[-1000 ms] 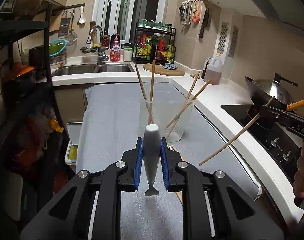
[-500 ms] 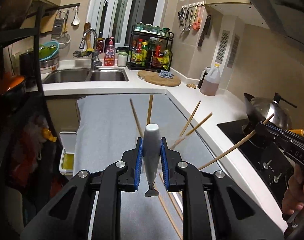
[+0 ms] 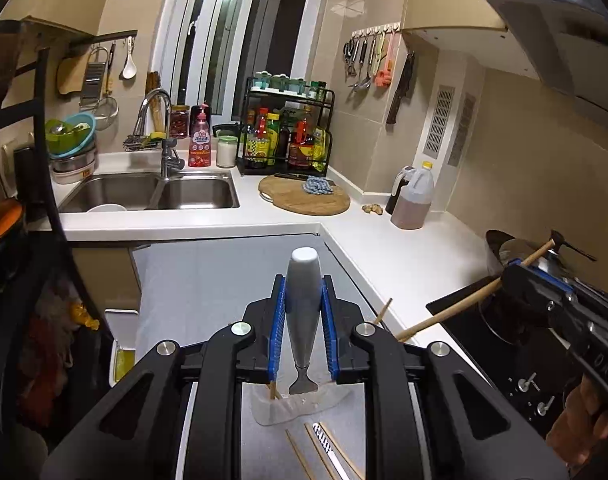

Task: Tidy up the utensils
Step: 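Lower the fork and chopstick into the clear container and open both tools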

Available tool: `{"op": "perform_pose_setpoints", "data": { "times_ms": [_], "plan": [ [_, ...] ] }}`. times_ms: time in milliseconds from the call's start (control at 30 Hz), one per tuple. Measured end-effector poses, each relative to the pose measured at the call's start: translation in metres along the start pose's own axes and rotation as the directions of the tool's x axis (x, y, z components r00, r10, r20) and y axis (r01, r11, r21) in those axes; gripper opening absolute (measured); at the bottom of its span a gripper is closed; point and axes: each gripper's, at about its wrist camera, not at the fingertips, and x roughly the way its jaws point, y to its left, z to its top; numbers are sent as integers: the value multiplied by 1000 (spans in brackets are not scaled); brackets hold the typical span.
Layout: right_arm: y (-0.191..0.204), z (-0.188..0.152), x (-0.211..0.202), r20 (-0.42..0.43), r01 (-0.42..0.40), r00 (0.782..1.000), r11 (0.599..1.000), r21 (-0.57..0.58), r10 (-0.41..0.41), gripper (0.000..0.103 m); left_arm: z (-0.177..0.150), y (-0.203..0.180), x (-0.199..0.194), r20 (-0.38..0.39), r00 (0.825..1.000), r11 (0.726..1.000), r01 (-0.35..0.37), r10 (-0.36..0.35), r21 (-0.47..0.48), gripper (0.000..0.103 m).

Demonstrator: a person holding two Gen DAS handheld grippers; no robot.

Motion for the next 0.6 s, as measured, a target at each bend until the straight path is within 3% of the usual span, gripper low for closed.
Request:
{"op": "perform_pose_setpoints", "data": {
  "times_ms": [267, 600],
  "plan": [
    [-14, -20, 44, -63, -5, 998, 999, 36, 8, 5, -12, 2, 49, -71, 997, 999, -24, 26, 30, 17],
    [-18, -45, 82, -110, -14, 994, 999, 40, 18, 5, -32, 2, 78, -120, 991, 997, -43, 51, 64, 17]
  ]
}}
